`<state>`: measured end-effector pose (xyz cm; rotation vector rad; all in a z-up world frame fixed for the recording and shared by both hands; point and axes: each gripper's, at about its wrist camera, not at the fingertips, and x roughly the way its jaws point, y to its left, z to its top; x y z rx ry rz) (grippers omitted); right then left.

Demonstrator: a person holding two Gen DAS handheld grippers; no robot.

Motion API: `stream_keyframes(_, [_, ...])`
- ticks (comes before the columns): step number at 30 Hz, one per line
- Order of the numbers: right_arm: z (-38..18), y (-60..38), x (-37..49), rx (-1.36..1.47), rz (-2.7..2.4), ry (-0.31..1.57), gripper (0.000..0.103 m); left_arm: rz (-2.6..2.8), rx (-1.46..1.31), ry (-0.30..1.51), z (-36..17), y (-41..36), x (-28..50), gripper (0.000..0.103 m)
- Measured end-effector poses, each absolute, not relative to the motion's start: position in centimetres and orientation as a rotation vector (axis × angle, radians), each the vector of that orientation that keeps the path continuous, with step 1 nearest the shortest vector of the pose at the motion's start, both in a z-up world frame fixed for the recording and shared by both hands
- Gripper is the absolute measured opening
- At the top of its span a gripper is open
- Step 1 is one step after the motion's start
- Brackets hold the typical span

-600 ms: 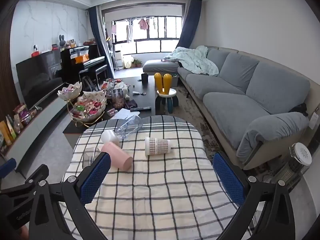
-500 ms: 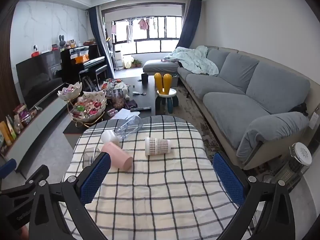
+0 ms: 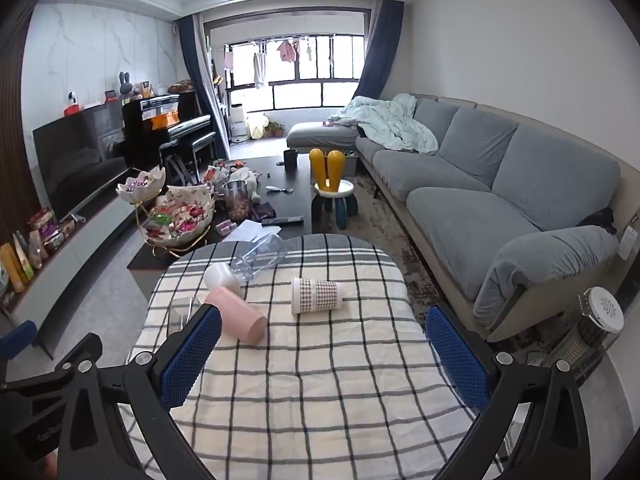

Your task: Flip cup upside down

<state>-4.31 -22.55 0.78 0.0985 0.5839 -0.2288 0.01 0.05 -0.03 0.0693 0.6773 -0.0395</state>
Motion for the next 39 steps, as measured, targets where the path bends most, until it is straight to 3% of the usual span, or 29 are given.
stream_keyframes(39, [0.72, -22.57, -4.20, 0.101, -0.227, 0.591, 0.103, -0.038, 0.063, 0.694, -0.76, -0.36, 0.06, 0.103])
